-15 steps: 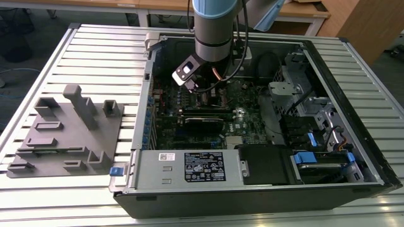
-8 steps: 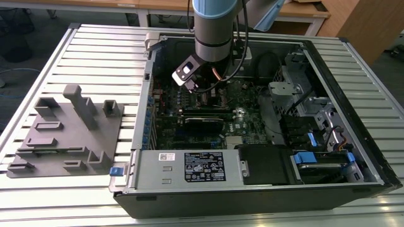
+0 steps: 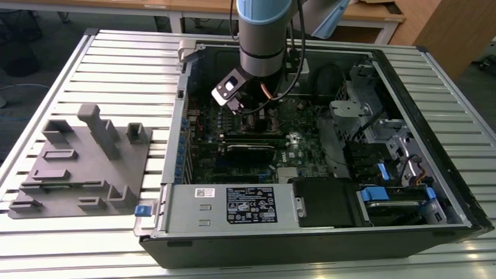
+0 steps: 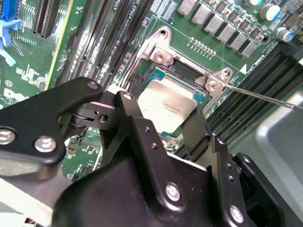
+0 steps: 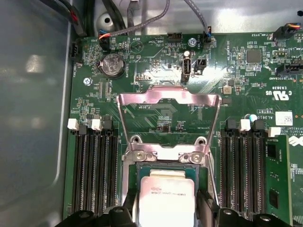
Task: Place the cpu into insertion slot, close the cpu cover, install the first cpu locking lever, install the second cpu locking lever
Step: 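Place the cpu into insertion slot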
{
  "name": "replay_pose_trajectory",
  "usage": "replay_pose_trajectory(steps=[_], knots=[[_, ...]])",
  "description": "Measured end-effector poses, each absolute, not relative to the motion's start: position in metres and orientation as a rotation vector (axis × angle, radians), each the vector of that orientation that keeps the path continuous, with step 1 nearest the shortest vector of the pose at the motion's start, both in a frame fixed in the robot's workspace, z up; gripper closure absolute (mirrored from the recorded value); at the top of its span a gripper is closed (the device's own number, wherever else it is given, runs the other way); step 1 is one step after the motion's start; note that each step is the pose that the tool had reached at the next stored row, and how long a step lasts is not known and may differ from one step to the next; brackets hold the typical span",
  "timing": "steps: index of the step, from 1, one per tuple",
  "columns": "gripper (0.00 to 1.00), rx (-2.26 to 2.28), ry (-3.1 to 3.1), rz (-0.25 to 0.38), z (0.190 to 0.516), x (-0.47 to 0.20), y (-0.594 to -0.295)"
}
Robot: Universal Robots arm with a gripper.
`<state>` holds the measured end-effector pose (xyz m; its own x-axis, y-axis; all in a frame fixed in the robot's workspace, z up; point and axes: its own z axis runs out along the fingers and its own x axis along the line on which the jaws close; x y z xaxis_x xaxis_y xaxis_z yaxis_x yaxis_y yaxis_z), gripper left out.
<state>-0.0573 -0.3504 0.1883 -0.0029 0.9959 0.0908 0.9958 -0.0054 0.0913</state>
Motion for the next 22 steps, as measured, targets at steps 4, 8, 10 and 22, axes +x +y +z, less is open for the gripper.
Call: replay_pose_trajectory(steps=[4, 8, 10, 22], knots=[[0.40, 2.218, 2.215, 0.203, 0.198, -0.057, -0.350], [0.40, 2.218, 2.215, 0.203, 0.205, -0.057, -0.350], [0.40, 2.218, 2.215, 0.203, 0.206, -0.057, -0.350], [0.40, 2.213, 2.211, 0.192, 0.196, -0.057, -0.351]])
